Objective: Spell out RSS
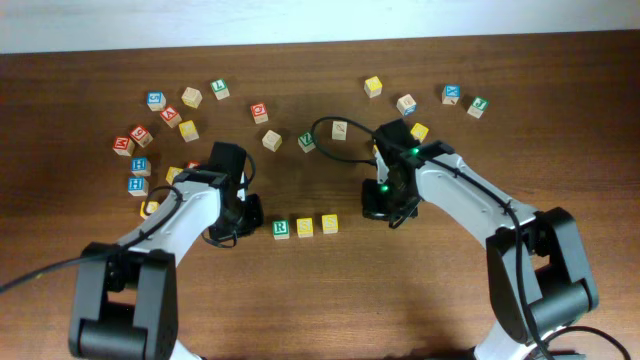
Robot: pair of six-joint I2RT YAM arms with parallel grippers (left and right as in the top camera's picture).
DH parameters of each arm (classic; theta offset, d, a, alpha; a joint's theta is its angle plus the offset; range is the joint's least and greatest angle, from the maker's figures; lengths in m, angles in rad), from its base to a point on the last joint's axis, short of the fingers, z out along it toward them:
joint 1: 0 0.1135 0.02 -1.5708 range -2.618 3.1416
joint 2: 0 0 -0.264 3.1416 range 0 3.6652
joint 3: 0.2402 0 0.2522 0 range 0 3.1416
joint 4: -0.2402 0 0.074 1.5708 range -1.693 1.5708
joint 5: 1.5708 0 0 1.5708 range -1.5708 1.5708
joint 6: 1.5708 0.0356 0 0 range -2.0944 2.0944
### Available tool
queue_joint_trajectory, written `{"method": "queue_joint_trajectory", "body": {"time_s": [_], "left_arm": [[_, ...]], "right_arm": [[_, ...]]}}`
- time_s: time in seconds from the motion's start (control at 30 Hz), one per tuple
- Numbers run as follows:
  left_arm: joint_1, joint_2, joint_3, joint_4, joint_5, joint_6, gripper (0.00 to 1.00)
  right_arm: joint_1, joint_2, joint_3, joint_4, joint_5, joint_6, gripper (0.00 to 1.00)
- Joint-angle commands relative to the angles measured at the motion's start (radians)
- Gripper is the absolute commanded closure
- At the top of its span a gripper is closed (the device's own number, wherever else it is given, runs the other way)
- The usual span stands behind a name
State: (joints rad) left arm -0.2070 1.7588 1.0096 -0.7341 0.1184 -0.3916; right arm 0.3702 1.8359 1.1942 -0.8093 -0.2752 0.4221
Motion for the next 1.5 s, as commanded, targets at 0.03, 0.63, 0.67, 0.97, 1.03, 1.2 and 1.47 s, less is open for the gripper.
{"method": "queue_joint_trajectory", "body": {"time_s": [0.03,0.63,0.67,0.97,1.03,1.2,1.47], "left_arm": [[-0.029,0.047,-0.008,0.031,0.107,0.075,1.00],[-0.062,0.061,-0.008,0.076,0.167,0.021,1.00],[-0.062,0.061,-0.008,0.076,0.167,0.011,1.00],[-0.082,0.061,-0.008,0.076,0.166,-0.027,1.00],[-0.088,0.061,-0.008,0.068,0.166,-0.027,1.00],[-0.088,0.061,-0.008,0.038,0.162,-0.031,1.00],[-0.088,0.061,-0.008,0.061,0.173,-0.030,1.00]], "right_arm": [[0.029,0.003,-0.007,0.010,0.031,0.024,0.96],[0.031,0.003,-0.072,0.093,0.017,0.082,0.96],[0.031,0.003,-0.081,0.102,0.016,0.093,0.96],[0.066,0.003,-0.093,0.148,-0.006,0.092,0.96],[0.078,0.003,-0.093,0.153,-0.002,0.092,0.96],[0.078,0.003,-0.093,0.152,-0.002,0.092,0.96],[0.078,0.003,-0.093,0.154,-0.003,0.092,0.96]]}}
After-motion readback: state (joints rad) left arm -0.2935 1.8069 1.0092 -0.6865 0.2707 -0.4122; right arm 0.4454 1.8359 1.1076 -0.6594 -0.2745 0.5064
